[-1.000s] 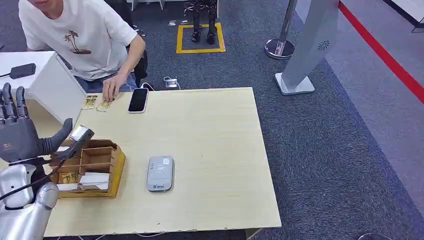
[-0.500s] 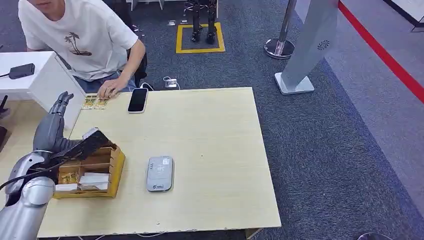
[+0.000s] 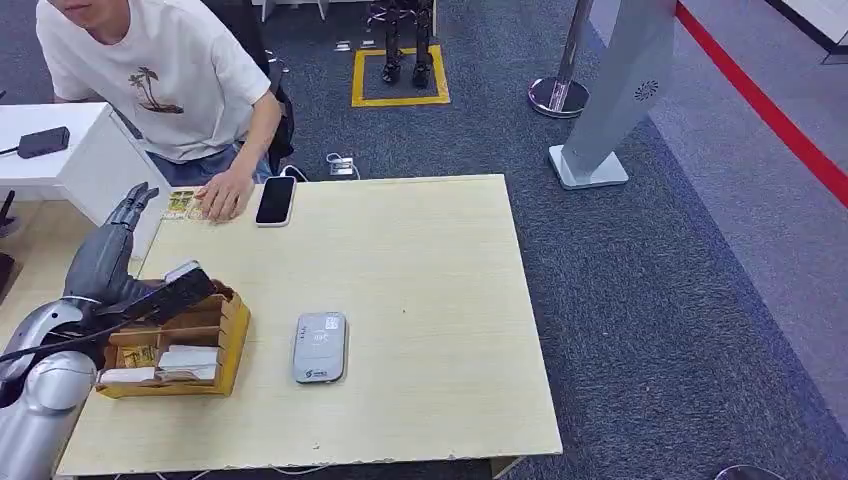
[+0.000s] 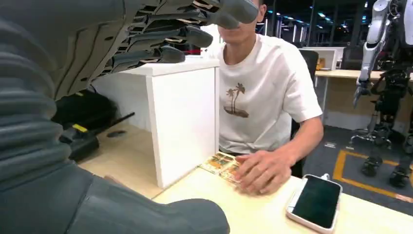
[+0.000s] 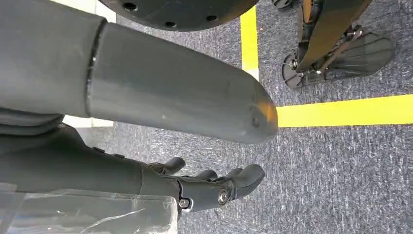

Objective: Pass the card to the sensor for recognition and then transmit it.

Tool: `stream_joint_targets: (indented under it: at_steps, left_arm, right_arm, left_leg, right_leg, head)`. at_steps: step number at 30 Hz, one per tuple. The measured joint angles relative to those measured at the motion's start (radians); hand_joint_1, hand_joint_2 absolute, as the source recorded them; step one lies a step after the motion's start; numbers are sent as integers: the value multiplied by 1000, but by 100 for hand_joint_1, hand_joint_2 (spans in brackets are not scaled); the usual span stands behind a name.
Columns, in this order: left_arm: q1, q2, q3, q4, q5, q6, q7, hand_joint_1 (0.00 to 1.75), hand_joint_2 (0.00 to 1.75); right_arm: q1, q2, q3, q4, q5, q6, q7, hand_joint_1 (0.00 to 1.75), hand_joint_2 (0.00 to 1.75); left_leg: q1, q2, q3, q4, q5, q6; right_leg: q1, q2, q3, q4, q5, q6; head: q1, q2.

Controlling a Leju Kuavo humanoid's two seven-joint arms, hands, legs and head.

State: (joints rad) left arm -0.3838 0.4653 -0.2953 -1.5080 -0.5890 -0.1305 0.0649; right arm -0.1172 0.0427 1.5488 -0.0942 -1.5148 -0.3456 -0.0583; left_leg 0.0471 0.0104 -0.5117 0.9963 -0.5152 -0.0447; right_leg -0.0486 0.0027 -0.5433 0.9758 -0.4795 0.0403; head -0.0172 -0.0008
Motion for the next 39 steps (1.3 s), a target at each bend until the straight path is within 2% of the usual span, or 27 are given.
stream_joint_targets:
  at_steps: [3, 4, 5, 9, 13, 18, 23, 28, 39]
  left_arm:
    - [-3, 8, -4, -3, -3, -5, 10, 0, 175]
    - [-4, 46, -13, -25, -17, -20, 37, 0, 175]
    - [-9, 109, -18, -62, -22, -37, 58, 0, 175]
    - [-6, 178, -22, -115, -71, -42, 82, 0, 175]
    - [10, 230, -22, -151, -116, -42, 92, 0, 175]
    - [45, 270, -22, -174, -151, -44, 89, 0, 175]
    - [105, 269, -22, -183, -180, -21, 69, 0, 175]
    - [187, 239, -22, -201, -235, 45, 65, 0, 175]
    - [345, 180, -2, -242, -267, 86, 66, 0, 175]
  right_arm:
    - [0, 0, 0, 0, 0, 0, -1, 0, 0]
    - [0, 0, -2, 0, -3, 0, -8, 0, 0]
    - [4, 0, -3, 0, -3, -1, -9, 0, 0]
    - [4, 0, -5, 1, -4, -1, -8, 0, 0]
    - [4, 0, -5, 1, -4, 0, -8, 0, 0]
    - [3, 0, -5, 1, -4, 0, -15, 0, 0]
    - [2, 0, -5, 1, -4, 0, -19, 0, 0]
    - [2, 0, -5, 1, -4, -2, -16, 0, 0]
    - [3, 0, -12, 1, -4, -3, -12, 0, 0]
  left_leg:
    - [0, 0, 0, 0, 0, 0]
    - [1, 2, 0, 0, 0, 0]
    - [1, 2, 0, 0, 0, 0]
    - [1, 2, -1, 0, 0, 0]
    - [0, 2, -1, 0, 0, 0]
    - [0, 2, 0, 0, 0, 0]
    - [0, 2, 0, 0, 0, 0]
    - [0, 2, -1, 0, 0, 0]
    - [0, 2, -1, 0, 0, 0]
  right_leg:
    - [0, 0, 0, 0, 0, 0]
    - [0, 2, -1, 0, 0, 0]
    - [0, 2, -1, 0, 0, 0]
    - [0, 2, -1, 0, 0, 0]
    - [0, 2, -1, 0, 0, 0]
    - [0, 2, -1, 0, 0, 0]
    - [0, 2, -1, 0, 0, 0]
    - [0, 2, -1, 0, 0, 0]
    - [0, 2, -1, 0, 0, 0]
  head:
    - [0, 0]
    - [0, 0]
    - [0, 0]
    - [0, 0]
    - [0, 0]
    - [0, 0]
    - [0, 0]
    - [0, 0]
    - [0, 0]
